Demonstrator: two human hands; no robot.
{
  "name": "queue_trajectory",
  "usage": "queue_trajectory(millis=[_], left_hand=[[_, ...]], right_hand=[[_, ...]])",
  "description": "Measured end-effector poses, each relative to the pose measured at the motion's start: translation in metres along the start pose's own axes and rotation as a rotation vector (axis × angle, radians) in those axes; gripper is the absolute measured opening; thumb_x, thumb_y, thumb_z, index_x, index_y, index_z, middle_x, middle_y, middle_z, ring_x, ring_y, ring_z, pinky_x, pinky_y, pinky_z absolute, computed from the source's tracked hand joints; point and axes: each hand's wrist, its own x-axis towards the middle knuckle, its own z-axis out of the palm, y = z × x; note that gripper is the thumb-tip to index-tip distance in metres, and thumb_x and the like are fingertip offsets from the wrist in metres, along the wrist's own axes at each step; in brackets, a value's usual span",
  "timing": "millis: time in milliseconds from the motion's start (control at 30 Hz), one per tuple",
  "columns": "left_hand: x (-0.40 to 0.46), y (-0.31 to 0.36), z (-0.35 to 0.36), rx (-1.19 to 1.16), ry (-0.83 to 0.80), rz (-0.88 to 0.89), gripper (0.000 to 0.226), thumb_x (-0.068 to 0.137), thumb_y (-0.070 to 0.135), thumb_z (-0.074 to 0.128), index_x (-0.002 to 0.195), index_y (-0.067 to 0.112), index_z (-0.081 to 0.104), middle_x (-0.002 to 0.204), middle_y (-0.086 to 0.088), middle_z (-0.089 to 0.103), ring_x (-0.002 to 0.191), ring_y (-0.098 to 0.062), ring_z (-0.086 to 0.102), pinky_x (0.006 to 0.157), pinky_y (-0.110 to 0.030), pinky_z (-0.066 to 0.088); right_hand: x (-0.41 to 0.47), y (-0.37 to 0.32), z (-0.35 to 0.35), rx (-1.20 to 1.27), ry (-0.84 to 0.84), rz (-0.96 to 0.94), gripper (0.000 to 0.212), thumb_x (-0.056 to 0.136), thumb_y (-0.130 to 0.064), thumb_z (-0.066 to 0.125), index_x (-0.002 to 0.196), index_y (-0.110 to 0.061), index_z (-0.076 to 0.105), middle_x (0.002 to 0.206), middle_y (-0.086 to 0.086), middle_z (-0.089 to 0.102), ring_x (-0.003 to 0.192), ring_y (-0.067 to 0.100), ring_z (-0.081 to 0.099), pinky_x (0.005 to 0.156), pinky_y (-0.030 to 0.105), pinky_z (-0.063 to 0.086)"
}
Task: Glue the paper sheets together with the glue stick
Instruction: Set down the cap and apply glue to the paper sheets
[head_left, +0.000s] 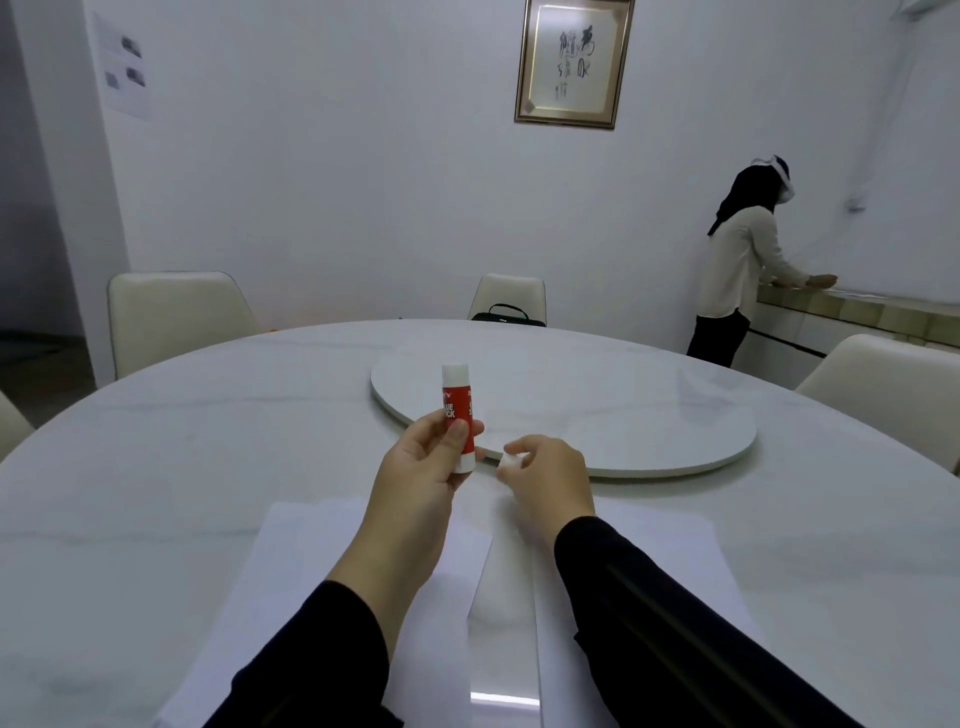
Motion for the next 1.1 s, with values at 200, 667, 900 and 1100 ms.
queue_trajectory(millis=[200, 667, 900, 1100], left_hand=[[0.006, -0.007, -0.003, 0.062, -0.008, 0.010, 0.016, 0.089, 0.022, 0.057, 0.104, 0.019, 0.064, 0.092, 0.006, 0.074, 0.097, -0.013, 0.065, 0.086, -0.024, 0.050], [-0.001, 0.005, 0.006, 0.093, -0.011, -0.024, 0.020, 0.088, 0.022, 0.060, 0.105, 0.012, 0.066, 0.097, -0.002, 0.074, 0.094, -0.016, 0.066, 0.083, -0.027, 0.049], [-0.016, 0.025, 0.033, 0.100, -0.041, 0.033, 0.049, 0.061, 0.035, 0.074, 0.104, 0.012, 0.066, 0.093, -0.001, 0.075, 0.090, -0.017, 0.070, 0.075, -0.024, 0.056], [-0.025, 0.031, 0.049, 0.211, -0.029, 0.100, 0.030, 0.067, 0.029, 0.078, 0.094, 0.020, 0.069, 0.086, 0.005, 0.075, 0.081, -0.010, 0.071, 0.063, -0.015, 0.053]], right_hand=[[0.009, 0.014, 0.014, -0.131, -0.037, 0.003, 0.025, 0.077, -0.025, 0.072, 0.101, -0.018, 0.069, 0.101, 0.000, 0.068, 0.090, 0.016, 0.061, 0.079, 0.023, 0.046], [-0.048, -0.014, -0.042, 0.157, 0.110, -0.281, 0.013, 0.087, -0.039, 0.059, 0.092, -0.027, 0.064, 0.087, -0.010, 0.064, 0.075, 0.001, 0.055, 0.062, 0.015, 0.038], [-0.095, -0.035, -0.037, 0.038, 0.231, -0.390, 0.034, 0.081, -0.061, 0.051, 0.096, -0.031, 0.056, 0.082, -0.015, 0.059, 0.075, 0.001, 0.054, 0.059, 0.014, 0.038], [-0.097, -0.036, -0.041, 0.118, 0.446, -0.412, 0.027, 0.086, -0.051, 0.051, 0.096, -0.027, 0.055, 0.081, -0.015, 0.059, 0.073, 0.004, 0.057, 0.063, 0.020, 0.049]])
